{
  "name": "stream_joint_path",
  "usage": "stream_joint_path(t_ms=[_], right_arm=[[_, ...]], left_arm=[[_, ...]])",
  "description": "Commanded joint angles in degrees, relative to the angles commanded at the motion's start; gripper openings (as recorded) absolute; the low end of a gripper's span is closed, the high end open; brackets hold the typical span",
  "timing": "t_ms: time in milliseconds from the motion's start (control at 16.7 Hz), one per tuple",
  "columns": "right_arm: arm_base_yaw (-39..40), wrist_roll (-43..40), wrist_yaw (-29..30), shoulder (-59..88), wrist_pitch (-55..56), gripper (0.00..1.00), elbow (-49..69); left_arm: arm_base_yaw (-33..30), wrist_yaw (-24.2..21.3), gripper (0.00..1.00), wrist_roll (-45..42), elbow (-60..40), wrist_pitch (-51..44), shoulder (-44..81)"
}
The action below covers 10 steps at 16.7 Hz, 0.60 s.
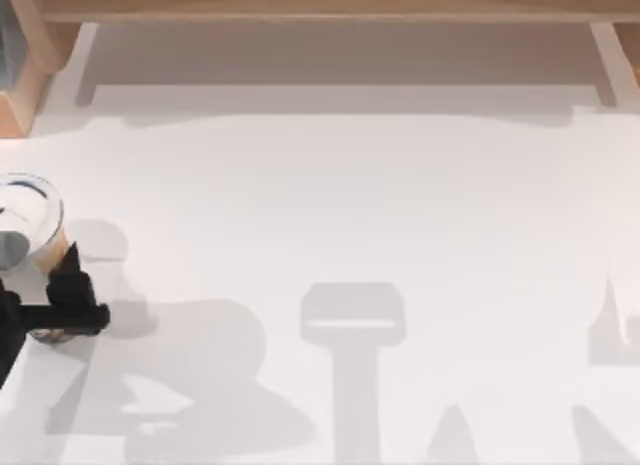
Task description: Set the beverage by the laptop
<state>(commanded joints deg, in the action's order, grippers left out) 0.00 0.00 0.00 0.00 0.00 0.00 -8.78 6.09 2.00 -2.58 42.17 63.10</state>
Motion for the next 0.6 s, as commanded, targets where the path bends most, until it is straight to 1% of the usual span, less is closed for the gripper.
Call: stream_joint_path(t_ms=[600], right_arm=[[0.00, 0.00, 0.00, 0.00, 0.00, 1.00, 0.00]], left_arm=[[0.00, 0.00, 0.98, 0.00, 0.00, 0.00, 0.00]])
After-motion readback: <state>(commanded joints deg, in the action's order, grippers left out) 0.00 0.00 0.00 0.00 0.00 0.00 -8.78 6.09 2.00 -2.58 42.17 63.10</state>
